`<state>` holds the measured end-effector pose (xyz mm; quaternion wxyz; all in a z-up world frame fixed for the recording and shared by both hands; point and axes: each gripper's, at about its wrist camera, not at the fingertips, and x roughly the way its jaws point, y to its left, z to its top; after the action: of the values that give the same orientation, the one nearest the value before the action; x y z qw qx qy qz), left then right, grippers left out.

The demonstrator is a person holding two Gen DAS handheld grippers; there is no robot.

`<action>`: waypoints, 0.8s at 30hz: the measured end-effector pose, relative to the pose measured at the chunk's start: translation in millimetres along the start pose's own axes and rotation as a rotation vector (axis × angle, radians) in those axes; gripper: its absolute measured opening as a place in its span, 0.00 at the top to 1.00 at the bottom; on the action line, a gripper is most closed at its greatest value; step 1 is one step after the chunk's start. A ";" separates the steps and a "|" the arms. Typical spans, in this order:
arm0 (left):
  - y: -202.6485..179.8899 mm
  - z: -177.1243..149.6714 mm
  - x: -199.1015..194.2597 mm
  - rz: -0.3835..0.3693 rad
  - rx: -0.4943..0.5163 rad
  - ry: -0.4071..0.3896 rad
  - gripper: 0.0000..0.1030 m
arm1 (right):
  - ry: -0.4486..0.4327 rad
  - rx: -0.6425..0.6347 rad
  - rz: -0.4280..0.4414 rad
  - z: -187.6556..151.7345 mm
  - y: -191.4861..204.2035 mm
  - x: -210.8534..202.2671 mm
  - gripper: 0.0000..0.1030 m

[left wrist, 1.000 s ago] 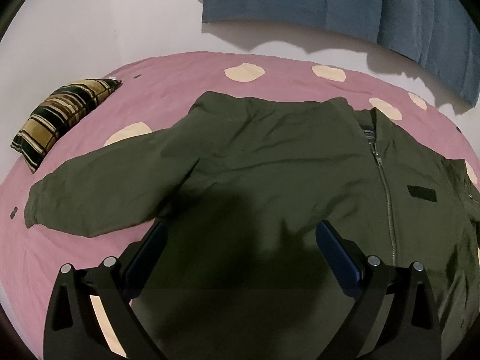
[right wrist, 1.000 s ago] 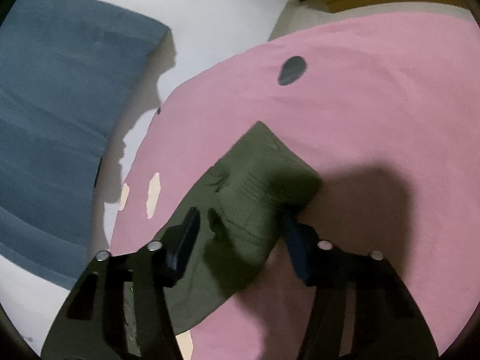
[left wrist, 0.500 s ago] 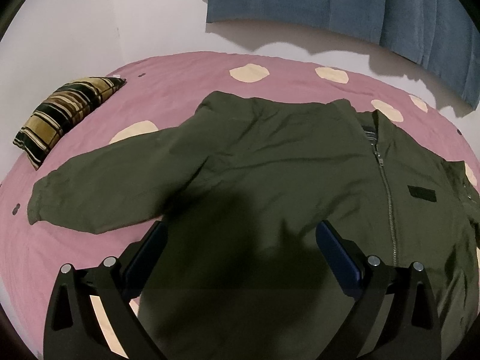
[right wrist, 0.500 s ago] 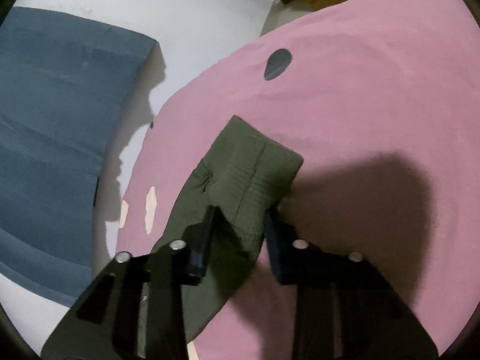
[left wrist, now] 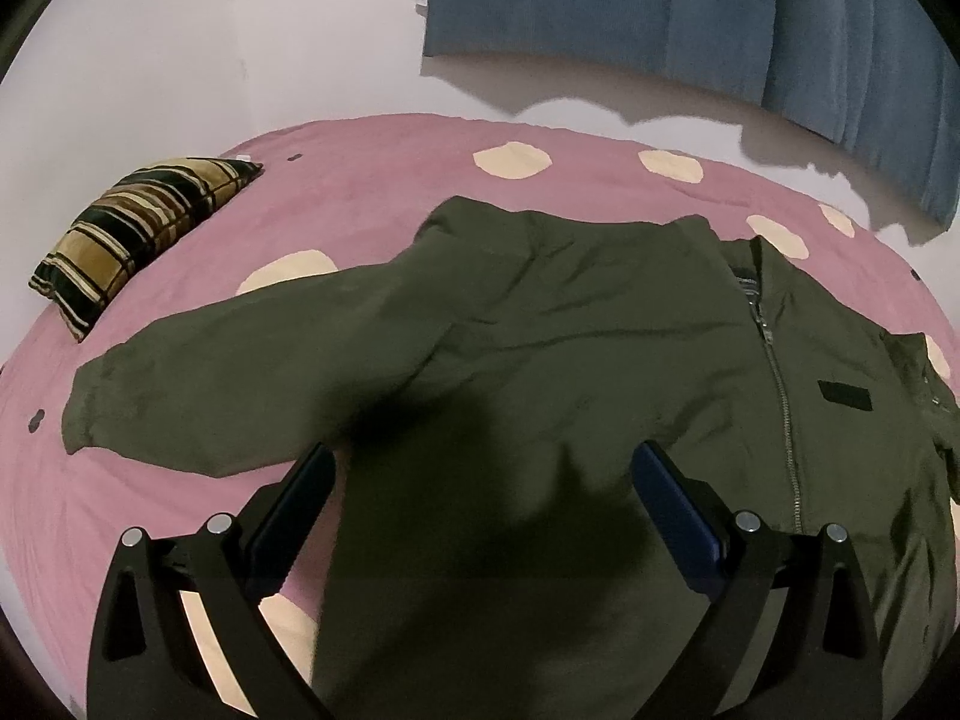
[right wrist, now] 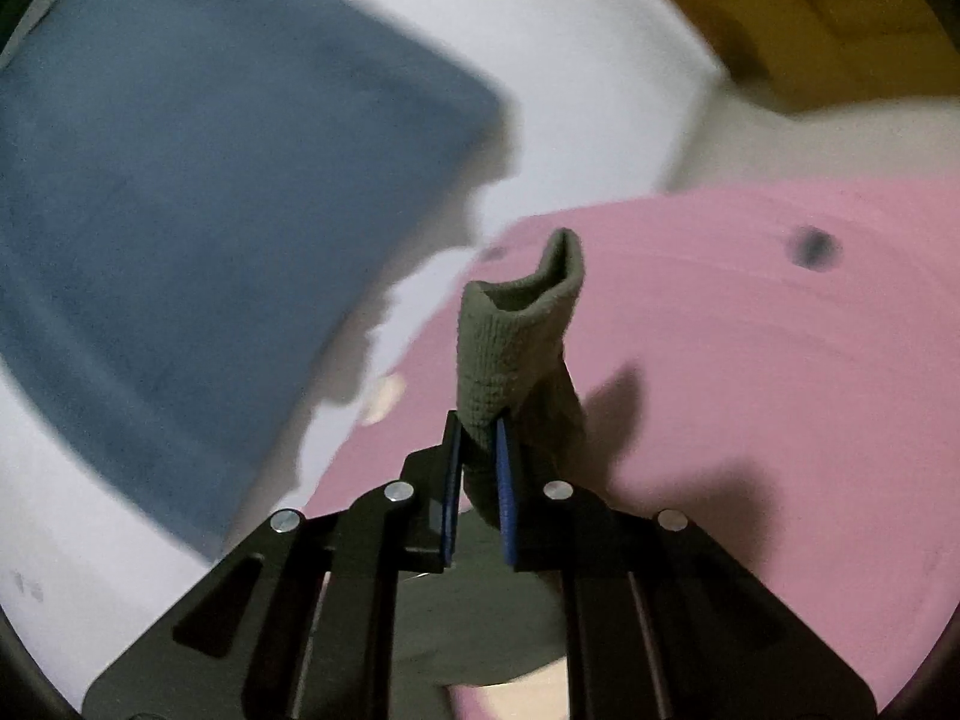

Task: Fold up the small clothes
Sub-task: 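Grasp the jacket sleeve cuff with the right gripper and lift it, then carry the sleeve across the jacket front with the right gripper and release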

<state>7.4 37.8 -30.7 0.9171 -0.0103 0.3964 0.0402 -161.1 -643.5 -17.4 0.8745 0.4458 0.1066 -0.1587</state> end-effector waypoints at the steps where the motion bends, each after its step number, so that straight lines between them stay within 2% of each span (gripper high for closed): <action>1: 1.8 0.0 -0.5 0.003 -0.003 -0.001 0.04 | 0.014 -0.053 0.036 -5.9 28.2 2.8 0.90; 6: 13.1 0.2 -3.8 -0.010 -0.017 -0.008 0.04 | 0.113 -0.273 0.147 -55.3 141.3 30.2 0.90; 8: 16.5 1.0 -4.7 -0.017 -0.019 -0.010 0.04 | 0.169 -0.365 0.176 -88.2 183.6 48.2 0.90; 11: 21.5 2.5 -7.3 -0.034 -0.031 -0.014 0.04 | 0.249 -0.454 0.206 -137.4 225.4 72.1 0.90; 17: 27.0 4.8 -9.1 -0.046 -0.047 -0.020 0.04 | 0.389 -0.580 0.222 -229.0 279.4 116.8 0.90; 24: 26.3 4.4 -7.6 -0.049 -0.049 -0.016 0.04 | 0.531 -0.793 0.201 -332.6 307.2 134.1 0.91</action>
<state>3.2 63.7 -21.8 0.9204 -0.0420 0.3878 0.0272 62.7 -227.8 -25.1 0.9305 0.1113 0.3346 0.0988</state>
